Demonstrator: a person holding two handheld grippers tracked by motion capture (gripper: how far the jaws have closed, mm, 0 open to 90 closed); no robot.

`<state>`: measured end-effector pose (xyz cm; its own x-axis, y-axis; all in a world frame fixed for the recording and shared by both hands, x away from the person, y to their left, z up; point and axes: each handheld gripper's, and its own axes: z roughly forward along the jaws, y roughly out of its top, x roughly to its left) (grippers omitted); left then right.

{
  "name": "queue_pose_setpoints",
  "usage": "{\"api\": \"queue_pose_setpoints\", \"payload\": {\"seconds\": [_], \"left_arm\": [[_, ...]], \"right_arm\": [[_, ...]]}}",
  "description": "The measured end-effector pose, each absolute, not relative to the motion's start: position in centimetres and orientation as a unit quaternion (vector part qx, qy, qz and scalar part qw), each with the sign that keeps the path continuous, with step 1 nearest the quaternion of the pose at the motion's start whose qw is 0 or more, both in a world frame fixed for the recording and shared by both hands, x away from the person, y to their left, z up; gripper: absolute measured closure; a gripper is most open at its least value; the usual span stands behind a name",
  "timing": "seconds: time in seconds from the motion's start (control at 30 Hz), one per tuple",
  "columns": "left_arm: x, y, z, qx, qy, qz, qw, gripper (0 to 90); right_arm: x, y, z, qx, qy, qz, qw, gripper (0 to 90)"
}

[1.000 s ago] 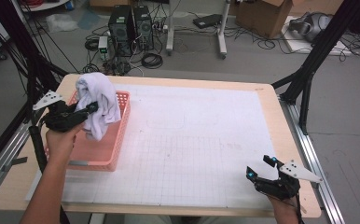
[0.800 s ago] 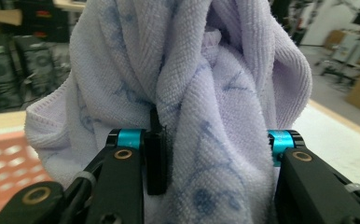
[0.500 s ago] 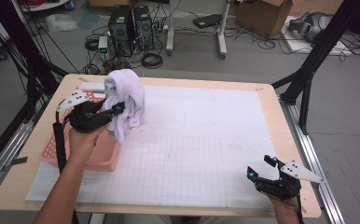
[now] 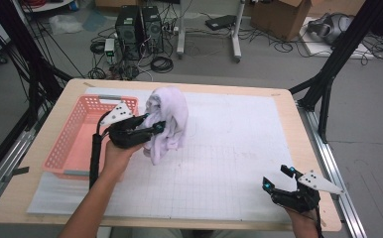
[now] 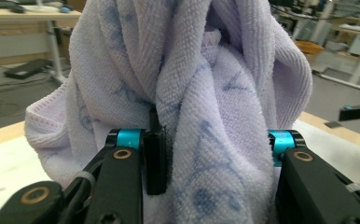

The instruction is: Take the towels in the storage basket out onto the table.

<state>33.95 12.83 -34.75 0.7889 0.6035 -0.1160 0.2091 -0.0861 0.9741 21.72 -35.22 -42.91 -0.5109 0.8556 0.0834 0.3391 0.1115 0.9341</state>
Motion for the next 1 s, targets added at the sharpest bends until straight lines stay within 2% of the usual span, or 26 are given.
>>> {"api": "queue_pose_setpoints", "payload": {"seconds": [0.53,1.0], "left_arm": [[34.0,6.1,-39.2,0.765,0.248,0.117,0.582,59.6],[34.5,2.7,-43.6,0.793,0.263,0.103,0.54,58.8]], "right_arm": [[21.8,-35.2,-43.0,0.424,0.704,0.512,0.249,15.6],[21.8,-35.2,-43.1,0.423,0.707,0.51,0.247,15.6]]}}
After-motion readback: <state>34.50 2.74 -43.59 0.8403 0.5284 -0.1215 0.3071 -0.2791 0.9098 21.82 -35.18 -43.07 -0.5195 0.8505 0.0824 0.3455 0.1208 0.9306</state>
